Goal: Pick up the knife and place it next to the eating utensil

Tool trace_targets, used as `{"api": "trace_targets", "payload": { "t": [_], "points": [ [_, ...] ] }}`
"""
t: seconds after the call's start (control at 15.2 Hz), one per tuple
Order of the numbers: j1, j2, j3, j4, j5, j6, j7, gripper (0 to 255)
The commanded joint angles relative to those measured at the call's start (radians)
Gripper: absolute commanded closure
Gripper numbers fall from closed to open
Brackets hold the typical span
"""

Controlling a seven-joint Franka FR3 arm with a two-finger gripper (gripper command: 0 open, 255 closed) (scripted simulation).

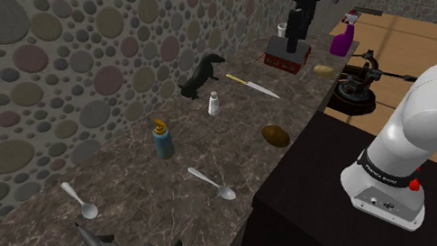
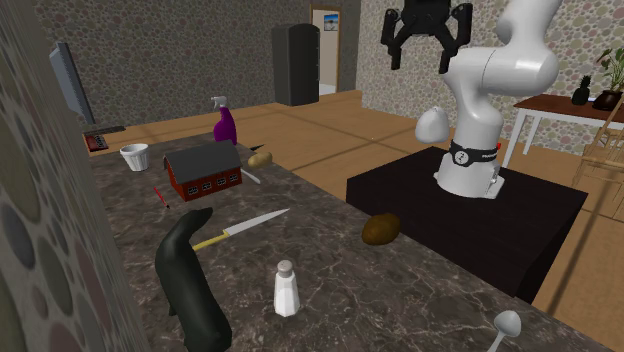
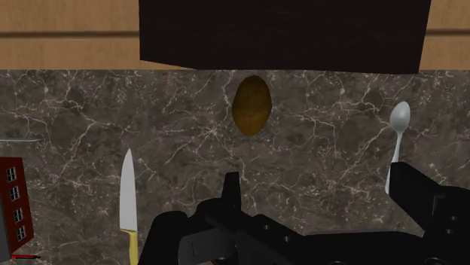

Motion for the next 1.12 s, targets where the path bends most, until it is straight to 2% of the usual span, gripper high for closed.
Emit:
{"api": "trace_targets", "payload": {
  "t": [0.0, 0.53, 1.06],
  "points": [
    [-0.012, 0.055, -0.019, -0.007, -0.019, 0.059, -0.025, 0],
    [-0.050, 0.330, -0.084, 0.046, -0.069, 0.269, -0.110, 0],
    [-0.082, 0.635, -0.136, 0.184, -0.083, 0.426, -0.192, 0]
  ]
}}
